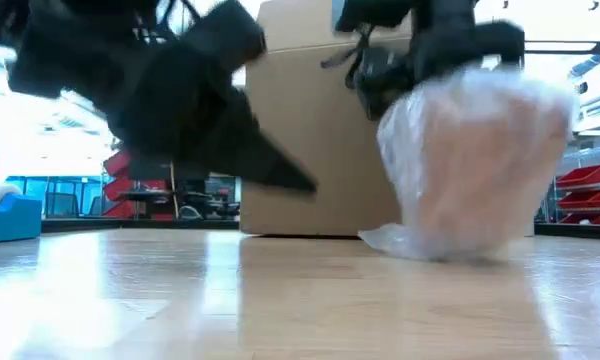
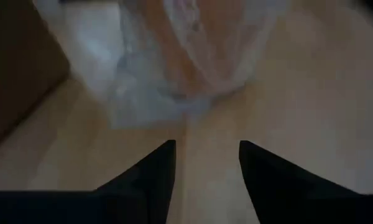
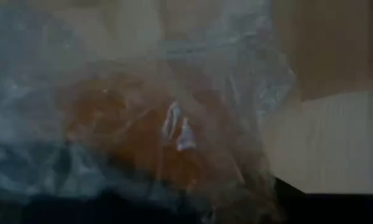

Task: Wrap mug
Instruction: Put the wrapped orange mug into the cardboard box

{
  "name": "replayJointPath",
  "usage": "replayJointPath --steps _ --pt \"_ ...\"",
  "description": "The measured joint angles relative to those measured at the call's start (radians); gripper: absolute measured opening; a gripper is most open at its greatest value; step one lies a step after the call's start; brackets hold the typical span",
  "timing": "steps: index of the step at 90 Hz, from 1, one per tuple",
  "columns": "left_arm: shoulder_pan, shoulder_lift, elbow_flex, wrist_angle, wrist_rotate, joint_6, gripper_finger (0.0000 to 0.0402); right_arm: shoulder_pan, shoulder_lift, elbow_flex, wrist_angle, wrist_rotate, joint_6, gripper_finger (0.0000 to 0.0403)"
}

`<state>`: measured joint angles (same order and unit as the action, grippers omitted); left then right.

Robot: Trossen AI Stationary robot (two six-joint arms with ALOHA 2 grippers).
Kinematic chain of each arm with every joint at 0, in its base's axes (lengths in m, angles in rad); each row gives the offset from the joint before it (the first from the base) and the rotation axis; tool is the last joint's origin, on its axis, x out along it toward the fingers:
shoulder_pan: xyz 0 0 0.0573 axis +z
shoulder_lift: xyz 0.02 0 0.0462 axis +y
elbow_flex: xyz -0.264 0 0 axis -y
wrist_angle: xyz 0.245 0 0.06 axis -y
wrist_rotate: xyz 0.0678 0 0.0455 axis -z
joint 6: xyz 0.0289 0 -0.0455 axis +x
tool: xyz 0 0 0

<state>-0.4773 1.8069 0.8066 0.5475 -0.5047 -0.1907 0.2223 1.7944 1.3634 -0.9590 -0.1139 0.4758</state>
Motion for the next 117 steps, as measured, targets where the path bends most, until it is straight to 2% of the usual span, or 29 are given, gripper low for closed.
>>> replayJointPath --steps 19,37,49,62,73,81,100,109,117 --pt "-0.089 -0.178 0.0 -0.056 -0.011 0.08 0.0162 0.047 -0.18 0.072 0.012 0.056 -0.033 0.0008" --pt "-0.18 -0.263 0.0 0.005 0.018 0.216 0.0162 0.034 -0.382 0.149 0.168 0.267 -0.232 0.0009" --pt "-0.194 -0.264 0.0 0.057 -0.001 0.248 0.0162 -0.03 -0.49 0.176 0.337 0.433 -0.428 0.0008" --pt "-0.187 -0.264 0.0 0.062 -0.024 0.235 0.0162 -0.168 -0.565 0.216 0.522 0.486 -0.6 0.0008" --pt "-0.18 -0.264 0.0 0.064 -0.031 0.234 0.0162 -0.351 -0.579 0.283 0.558 0.46 -0.662 0.0008" --pt "-0.172 -0.264 0.0 0.073 -0.03 0.233 0.0162 -0.516 -0.564 0.319 0.554 0.397 -0.667 0.0008" --pt "-0.15 -0.264 0.0 0.09 -0.031 0.232 0.0162 -0.842 -0.441 0.323 0.461 0.25 -0.757 0.0007" --pt "-0.151 -0.264 0.0 0.089 -0.031 0.223 0.0162 -0.921 -0.339 0.321 0.406 0.096 -0.687 0.0007" --pt "-0.151 -0.264 0.0 0.089 -0.031 0.213 0.0162 -0.925 -0.249 0.321 0.348 -0.084 -0.658 0.0007"
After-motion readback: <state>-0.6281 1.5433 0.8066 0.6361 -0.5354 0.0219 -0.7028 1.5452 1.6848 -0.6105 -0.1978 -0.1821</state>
